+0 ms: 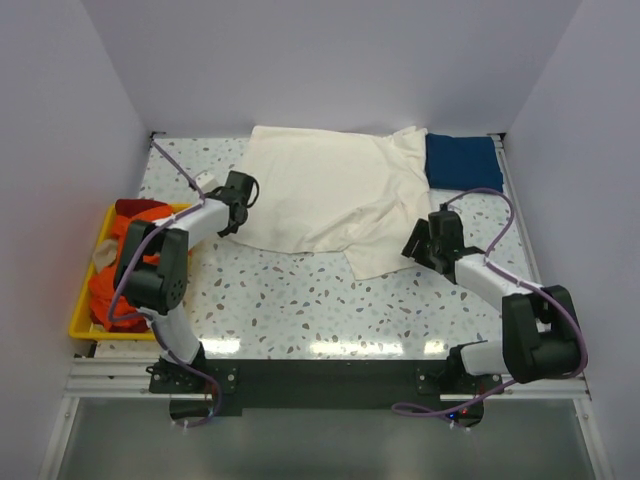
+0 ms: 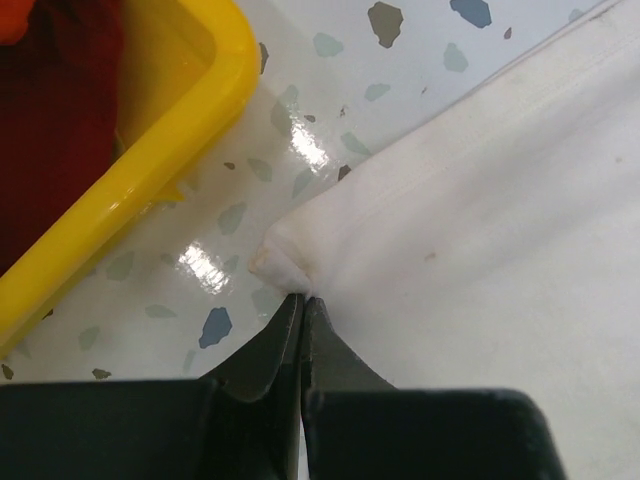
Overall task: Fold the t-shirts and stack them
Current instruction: Flatten the tshirt out
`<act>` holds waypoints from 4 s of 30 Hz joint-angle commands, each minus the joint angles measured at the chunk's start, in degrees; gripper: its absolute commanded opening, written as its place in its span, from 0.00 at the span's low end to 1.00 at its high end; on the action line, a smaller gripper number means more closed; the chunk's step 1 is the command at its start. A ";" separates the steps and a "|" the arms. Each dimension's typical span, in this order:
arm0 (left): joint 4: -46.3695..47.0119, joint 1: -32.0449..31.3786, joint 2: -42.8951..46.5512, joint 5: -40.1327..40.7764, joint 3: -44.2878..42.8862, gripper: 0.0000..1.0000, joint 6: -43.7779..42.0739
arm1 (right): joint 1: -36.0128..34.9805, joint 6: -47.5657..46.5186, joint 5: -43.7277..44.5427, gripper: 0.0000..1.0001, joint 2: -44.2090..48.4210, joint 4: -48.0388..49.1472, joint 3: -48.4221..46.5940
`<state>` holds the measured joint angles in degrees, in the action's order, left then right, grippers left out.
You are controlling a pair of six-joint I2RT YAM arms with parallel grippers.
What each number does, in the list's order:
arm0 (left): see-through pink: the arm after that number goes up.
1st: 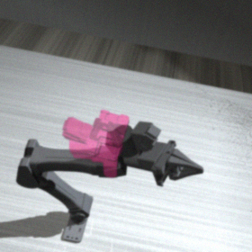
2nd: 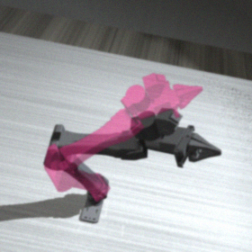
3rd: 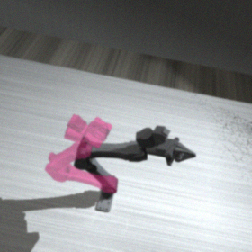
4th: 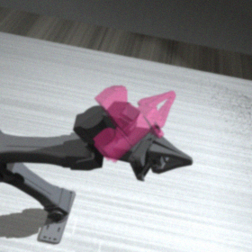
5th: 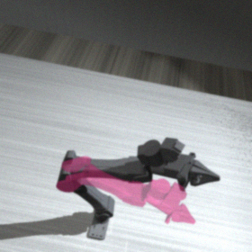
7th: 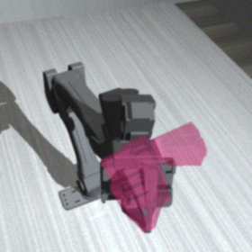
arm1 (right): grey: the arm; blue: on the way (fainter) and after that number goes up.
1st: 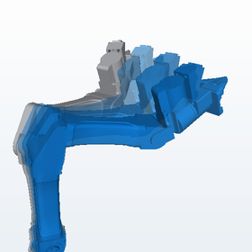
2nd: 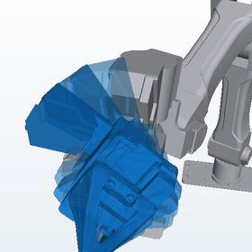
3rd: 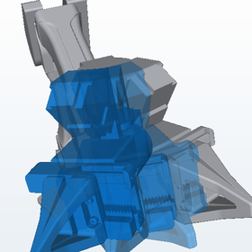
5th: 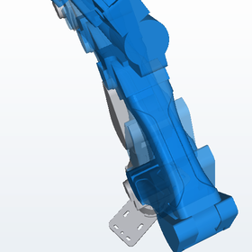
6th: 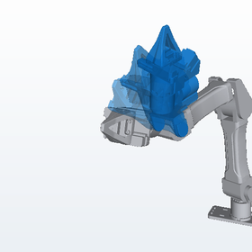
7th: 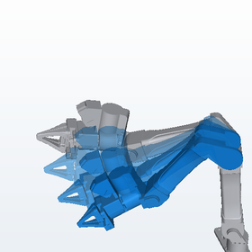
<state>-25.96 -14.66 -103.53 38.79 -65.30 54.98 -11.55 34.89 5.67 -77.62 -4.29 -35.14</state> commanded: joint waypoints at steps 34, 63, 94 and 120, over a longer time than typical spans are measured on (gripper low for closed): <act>4.33 -0.72 23.27 -3.63 19.76 0.00 1.09 | 0.13 1.58 4.17 0.00 39.90 -37.26 -3.97; 5.65 -1.34 34.38 -9.08 23.75 0.04 -2.51 | 0.13 6.07 -3.92 0.00 48.55 -46.69 -12.15; -2.17 -1.34 50.43 -12.06 36.20 0.34 1.18 | 0.13 4.83 -12.08 0.20 60.74 -57.93 -9.00; -10.17 -1.52 48.95 -8.03 42.89 0.50 15.86 | 0.13 8.08 -9.81 0.38 59.43 -55.03 -5.91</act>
<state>-37.01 -15.90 -52.42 27.49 -22.22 68.62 -11.55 42.70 -5.32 -17.58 -61.34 -41.52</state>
